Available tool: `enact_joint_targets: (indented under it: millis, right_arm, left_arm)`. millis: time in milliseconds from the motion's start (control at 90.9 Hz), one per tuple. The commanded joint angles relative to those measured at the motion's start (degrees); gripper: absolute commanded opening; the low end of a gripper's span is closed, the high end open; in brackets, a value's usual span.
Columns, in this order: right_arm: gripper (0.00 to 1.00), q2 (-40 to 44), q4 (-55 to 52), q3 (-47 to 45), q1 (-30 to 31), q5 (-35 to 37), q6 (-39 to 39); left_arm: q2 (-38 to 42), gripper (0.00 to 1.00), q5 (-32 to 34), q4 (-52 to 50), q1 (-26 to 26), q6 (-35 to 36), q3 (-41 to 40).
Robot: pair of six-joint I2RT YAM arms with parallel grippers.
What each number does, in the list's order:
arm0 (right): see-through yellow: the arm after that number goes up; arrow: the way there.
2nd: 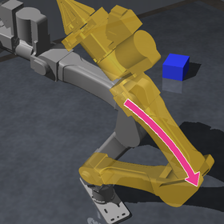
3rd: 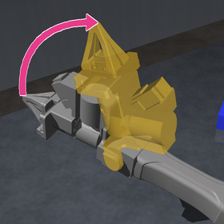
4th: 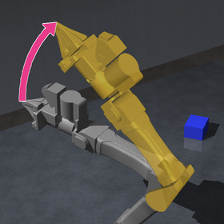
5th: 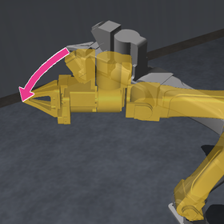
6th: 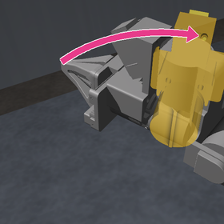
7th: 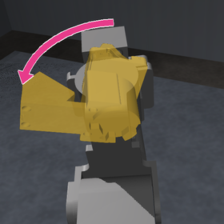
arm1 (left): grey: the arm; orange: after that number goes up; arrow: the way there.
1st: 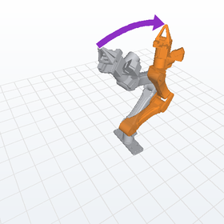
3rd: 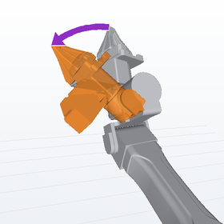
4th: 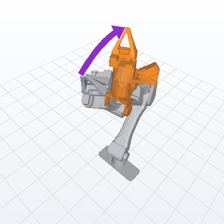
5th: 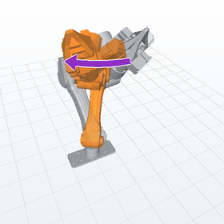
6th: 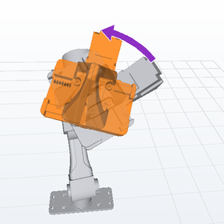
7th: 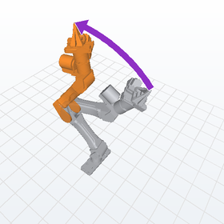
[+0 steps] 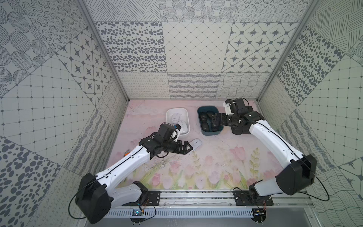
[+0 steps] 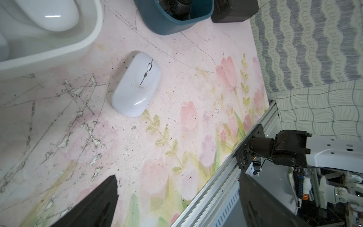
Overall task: Place the mice by color into the storage box
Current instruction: Pick up the mouse from the center of the board.
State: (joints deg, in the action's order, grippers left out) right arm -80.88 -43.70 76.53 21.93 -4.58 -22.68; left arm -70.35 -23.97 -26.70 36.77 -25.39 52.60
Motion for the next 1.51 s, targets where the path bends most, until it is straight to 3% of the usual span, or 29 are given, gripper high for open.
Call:
enact_joint_targets:
  millis: [0,187,352,682,936,1266,1497]
  right_arm:
    - [0.99,7.47,2.18,-5.99,-0.77,-1.77,-3.76]
    - [0.99,18.31,-1.78,-11.62,-5.43,-6.91,-6.1]
    - [0.99,24.47,-5.71,-12.03,-8.21,-7.17,-5.14]
    - [0.99,26.21,-6.83,-10.97,-10.24,-9.04,-4.13]
    - [0.99,26.62,-6.18,-12.02,-10.48,-9.88,-4.31]
    - [0.99,27.03,-6.03,-12.98,-10.55,-10.7,-4.22]
    - [0.99,26.92,-5.96,-13.14,-10.51,-11.66,-4.08]
  left_arm:
    - [-12.85,0.95,5.45,-7.32,1.8,14.57,9.87]
    - [-25.36,0.86,8.18,-13.87,2.21,22.33,20.34]
    - [-32.81,0.86,13.29,-15.61,5.61,30.37,25.1]
    - [-42.9,0.88,24.63,-18.52,8.52,36.33,32.43]
    - [-47.2,0.91,29.52,-17.41,9.28,38.79,33.92]
    - [-50.32,0.91,28.38,-16.66,9.27,39.66,36.44]
    - [-51.97,0.77,25.19,-17.36,8.87,38.64,36.58]
